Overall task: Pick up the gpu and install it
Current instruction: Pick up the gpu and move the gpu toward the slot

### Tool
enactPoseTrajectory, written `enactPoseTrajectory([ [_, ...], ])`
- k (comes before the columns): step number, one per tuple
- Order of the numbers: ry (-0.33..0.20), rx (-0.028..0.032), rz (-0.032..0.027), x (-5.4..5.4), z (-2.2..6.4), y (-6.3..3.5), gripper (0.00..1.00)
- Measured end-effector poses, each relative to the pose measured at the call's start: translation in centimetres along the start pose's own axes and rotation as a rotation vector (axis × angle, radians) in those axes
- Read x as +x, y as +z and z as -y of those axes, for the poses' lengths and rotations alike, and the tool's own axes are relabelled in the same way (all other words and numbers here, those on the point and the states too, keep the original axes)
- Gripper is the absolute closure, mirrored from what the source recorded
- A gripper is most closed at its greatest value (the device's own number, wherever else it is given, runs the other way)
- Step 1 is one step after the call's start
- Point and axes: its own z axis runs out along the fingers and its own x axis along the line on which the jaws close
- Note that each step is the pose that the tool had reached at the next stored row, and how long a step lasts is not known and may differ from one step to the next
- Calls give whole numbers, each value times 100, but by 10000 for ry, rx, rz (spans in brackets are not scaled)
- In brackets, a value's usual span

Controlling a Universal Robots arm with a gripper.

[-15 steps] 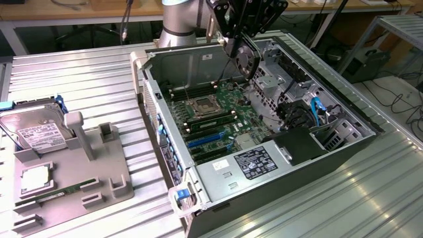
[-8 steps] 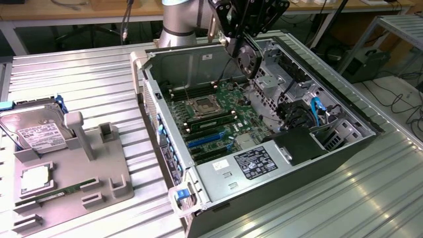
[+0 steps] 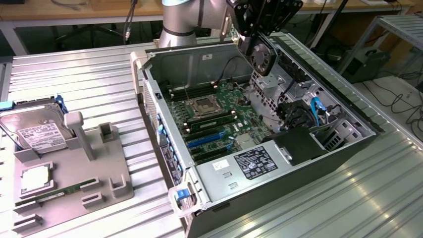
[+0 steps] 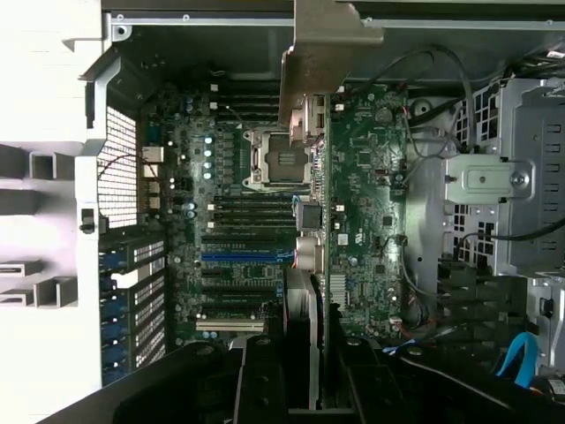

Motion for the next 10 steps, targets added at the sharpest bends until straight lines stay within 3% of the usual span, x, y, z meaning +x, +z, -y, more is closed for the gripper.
enactPoseTrajectory([
  [10,1,-1,1,-1,-1,0,72],
])
